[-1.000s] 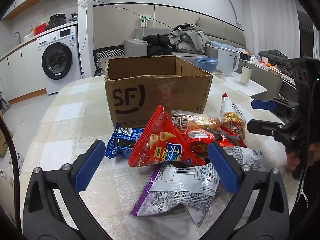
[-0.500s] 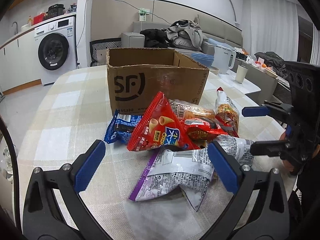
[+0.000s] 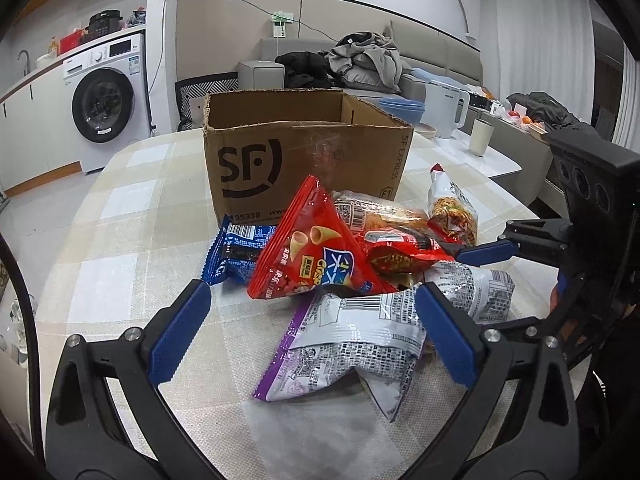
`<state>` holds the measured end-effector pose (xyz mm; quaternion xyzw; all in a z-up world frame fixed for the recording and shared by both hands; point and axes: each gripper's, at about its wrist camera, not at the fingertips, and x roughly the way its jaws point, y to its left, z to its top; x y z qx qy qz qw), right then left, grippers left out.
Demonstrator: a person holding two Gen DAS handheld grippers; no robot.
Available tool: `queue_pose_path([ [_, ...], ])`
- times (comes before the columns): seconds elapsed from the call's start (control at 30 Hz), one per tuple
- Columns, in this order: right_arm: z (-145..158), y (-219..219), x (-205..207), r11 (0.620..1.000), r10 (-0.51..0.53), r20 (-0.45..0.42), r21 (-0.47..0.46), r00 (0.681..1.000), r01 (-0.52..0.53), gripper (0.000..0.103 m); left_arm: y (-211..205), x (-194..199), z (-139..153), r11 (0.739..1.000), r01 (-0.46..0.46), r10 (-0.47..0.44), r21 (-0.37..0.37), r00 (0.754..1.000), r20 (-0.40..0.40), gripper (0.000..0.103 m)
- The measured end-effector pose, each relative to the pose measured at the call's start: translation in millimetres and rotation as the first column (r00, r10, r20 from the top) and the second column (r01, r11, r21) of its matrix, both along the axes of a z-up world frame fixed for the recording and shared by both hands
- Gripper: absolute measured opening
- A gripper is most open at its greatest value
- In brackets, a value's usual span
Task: Organize snacks
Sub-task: 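Move both tools back to the pile and close the right gripper on a silver bag, then lift the silver bag with the right gripper while the left gripper grasps another silver bag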
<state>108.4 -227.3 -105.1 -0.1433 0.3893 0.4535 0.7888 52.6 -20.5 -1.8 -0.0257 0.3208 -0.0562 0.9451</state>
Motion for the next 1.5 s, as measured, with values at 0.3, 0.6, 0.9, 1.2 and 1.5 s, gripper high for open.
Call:
queue_pose_path([
  [0.3, -6, 6, 6, 0.999, -0.027, 0.001, -0.041, 1.000, 0.027, 0.081, -3, 0, -3, 1.000, 0.000, 0.000, 0.013, 1.000, -0.007, 0.102],
  [0.6, -1, 10, -3, 0.999, -0.004, 0.081, -0.044, 0.997, 0.008, 0.046, -1, 0, -5, 1.000, -0.005, 0.005, 0.011, 1.000, -0.014, 0.102],
  [0.9, 8, 5, -4, 1.000, 0.002, 0.113, 0.003, 0.994, -0.003, 0.038, 1, 0, -6, 1.000, -0.005, 0.005, -0.002, 1.000, -0.014, 0.102],
  [1.2, 29, -9, -7, 0.995, -0.008, 0.133, 0.102, 0.991, -0.006, 0.035, 0, -3, -5, 1.000, 0.002, -0.002, -0.002, 1.000, -0.008, 0.102],
  [1.5, 35, -10, -11, 0.994, -0.001, 0.149, 0.104, 0.989, -0.014, 0.033, -3, -1, -9, 1.000, 0.023, -0.023, -0.003, 0.999, -0.040, 0.102],
])
